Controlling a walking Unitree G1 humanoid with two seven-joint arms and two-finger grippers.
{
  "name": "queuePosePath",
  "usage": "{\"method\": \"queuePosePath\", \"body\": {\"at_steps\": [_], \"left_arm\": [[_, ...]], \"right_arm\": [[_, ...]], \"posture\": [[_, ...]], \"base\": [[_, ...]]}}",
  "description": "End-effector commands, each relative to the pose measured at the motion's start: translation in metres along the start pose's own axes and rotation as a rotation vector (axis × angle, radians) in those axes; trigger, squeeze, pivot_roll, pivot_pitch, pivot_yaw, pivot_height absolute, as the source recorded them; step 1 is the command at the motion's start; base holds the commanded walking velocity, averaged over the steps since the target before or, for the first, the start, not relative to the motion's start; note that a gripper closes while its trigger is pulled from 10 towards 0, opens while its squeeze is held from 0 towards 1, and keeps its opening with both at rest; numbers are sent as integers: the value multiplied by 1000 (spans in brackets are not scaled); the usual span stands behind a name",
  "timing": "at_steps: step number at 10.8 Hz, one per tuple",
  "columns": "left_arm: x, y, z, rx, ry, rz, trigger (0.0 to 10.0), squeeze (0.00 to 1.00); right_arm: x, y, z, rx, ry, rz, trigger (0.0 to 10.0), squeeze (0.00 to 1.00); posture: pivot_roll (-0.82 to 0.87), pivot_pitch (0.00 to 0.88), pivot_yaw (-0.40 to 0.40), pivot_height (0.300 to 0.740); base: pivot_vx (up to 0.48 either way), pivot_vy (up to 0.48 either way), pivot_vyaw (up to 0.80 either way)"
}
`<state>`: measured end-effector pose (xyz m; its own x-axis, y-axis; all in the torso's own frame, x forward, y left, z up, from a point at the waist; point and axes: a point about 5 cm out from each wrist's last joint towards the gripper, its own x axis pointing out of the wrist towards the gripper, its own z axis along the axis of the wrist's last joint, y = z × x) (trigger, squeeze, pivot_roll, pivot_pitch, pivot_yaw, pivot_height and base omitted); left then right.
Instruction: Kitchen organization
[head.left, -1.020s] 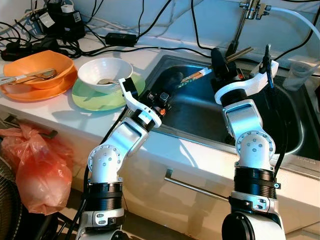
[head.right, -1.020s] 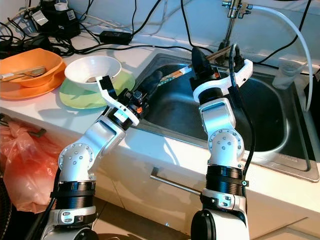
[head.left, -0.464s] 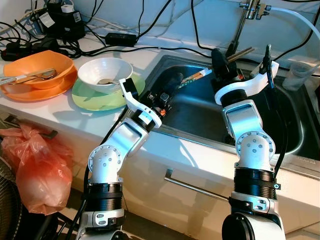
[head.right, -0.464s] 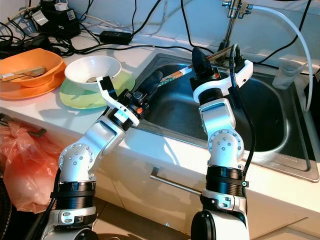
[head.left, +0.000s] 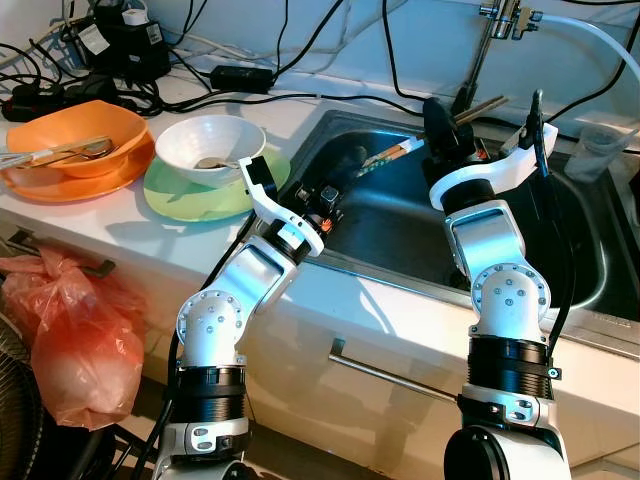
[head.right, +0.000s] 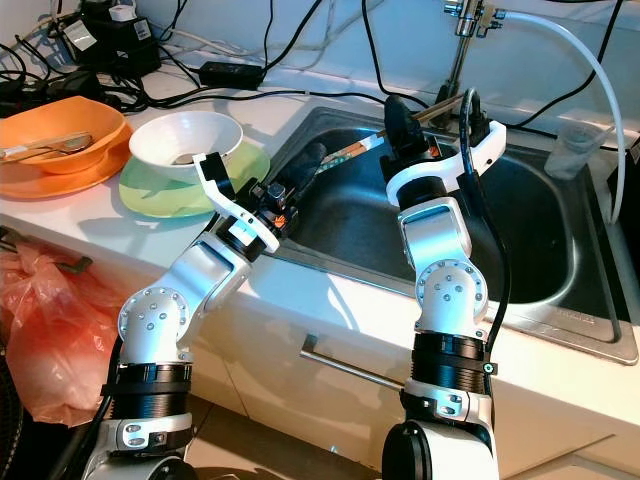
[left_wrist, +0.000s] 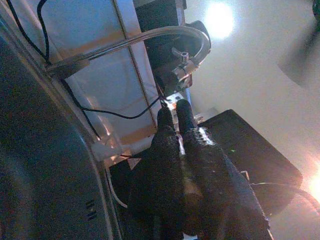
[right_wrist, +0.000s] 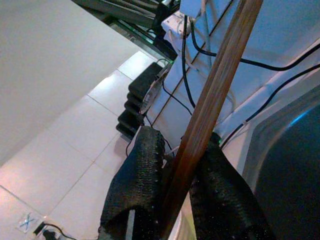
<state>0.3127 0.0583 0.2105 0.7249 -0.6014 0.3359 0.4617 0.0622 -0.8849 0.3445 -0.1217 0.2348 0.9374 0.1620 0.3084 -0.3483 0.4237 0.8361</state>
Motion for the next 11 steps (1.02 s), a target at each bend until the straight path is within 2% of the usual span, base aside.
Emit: {"method": "queuePosePath", "body": {"at_steps": [1, 2, 3, 9, 11], "left_arm": [[14, -16, -16, -7, 36, -66, 10000, 0], [14, -16, -16, -4, 37, -65, 10000, 439], [14, -16, -17, 8, 40, -63, 10000, 1000], [12, -17, -13, 30, 21, -56, 10000, 1000], [2, -17, -4, 124, 19, -26, 10000, 1000]], "right_arm": [[-3, -3, -24, -11, 85, -33, 10000, 0], [-3, -3, -24, -13, 86, -32, 10000, 0], [-3, -3, -24, -16, 90, -33, 10000, 0], [-3, -4, -25, -31, 99, -38, 10000, 0], [-2, -7, -22, -100, 89, -52, 10000, 0]], "posture": [[-28, 0, -28, 740], [-28, 0, -30, 740], [-28, 0, -31, 740], [-27, 0, -38, 740], [-21, 0, -36, 740]], "base": [[0, 0, 0], [0, 0, 0], [0, 0, 0], [0, 0, 0], [0, 0, 0]]}}
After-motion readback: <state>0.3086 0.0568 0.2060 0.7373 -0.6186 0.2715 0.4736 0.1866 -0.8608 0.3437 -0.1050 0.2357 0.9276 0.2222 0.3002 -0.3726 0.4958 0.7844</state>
